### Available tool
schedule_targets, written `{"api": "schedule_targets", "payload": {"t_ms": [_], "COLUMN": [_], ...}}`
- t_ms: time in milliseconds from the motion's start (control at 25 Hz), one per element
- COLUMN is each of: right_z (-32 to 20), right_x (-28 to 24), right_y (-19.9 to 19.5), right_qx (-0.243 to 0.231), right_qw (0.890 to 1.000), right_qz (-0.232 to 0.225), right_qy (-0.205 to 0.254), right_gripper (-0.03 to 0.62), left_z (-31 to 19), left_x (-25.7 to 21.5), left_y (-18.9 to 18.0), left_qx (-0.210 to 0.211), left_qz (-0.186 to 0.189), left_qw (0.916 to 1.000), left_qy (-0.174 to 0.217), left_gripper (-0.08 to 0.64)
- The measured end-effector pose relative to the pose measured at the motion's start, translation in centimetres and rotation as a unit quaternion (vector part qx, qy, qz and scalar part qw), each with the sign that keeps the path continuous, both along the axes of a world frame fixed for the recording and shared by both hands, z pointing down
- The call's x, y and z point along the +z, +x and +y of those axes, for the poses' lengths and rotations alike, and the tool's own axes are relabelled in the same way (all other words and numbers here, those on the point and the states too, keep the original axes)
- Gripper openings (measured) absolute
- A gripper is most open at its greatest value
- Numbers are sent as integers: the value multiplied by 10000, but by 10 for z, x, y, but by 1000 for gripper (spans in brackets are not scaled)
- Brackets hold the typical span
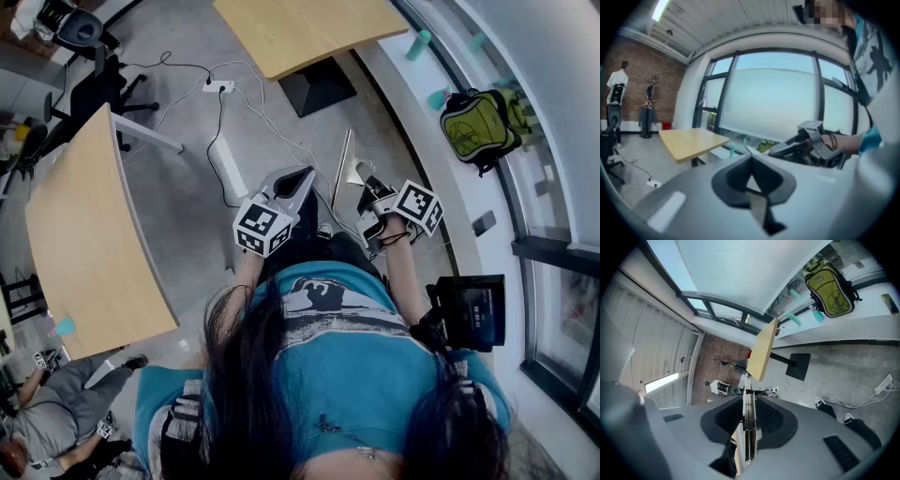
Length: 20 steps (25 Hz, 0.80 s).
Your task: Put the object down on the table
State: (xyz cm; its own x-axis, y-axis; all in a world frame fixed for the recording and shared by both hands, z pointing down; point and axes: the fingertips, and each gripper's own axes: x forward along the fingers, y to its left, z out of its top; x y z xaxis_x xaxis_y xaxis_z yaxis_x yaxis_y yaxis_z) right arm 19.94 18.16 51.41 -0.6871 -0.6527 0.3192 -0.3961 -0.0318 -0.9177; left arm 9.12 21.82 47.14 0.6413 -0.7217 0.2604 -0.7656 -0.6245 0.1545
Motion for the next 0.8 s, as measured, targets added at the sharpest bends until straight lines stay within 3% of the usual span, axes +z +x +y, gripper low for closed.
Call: {"api": "schedule_targets", "payload": {"t_ms": [240, 520, 800], "right_z": [-7, -103, -179], "right_x": [7, 5, -1], "right_y": [1, -51, -82], "right_qx": [-12, -48, 18], "right_qw": [10000, 9997, 9995], "right_qz": [37, 126, 169], "right_qy": [-20, -205, -256], "right_gripper": [87, 89, 87], "left_z": [-10, -117, -206], "left_x": [6, 2, -3], "left_y": [-6, -61, -91], "left_qx": [-109, -122, 1], "left_qz": [68, 142, 236], "left_qw": [9999, 9998, 9997], "left_qy": [39, -92, -84], "left_gripper": [2, 2, 2]}}
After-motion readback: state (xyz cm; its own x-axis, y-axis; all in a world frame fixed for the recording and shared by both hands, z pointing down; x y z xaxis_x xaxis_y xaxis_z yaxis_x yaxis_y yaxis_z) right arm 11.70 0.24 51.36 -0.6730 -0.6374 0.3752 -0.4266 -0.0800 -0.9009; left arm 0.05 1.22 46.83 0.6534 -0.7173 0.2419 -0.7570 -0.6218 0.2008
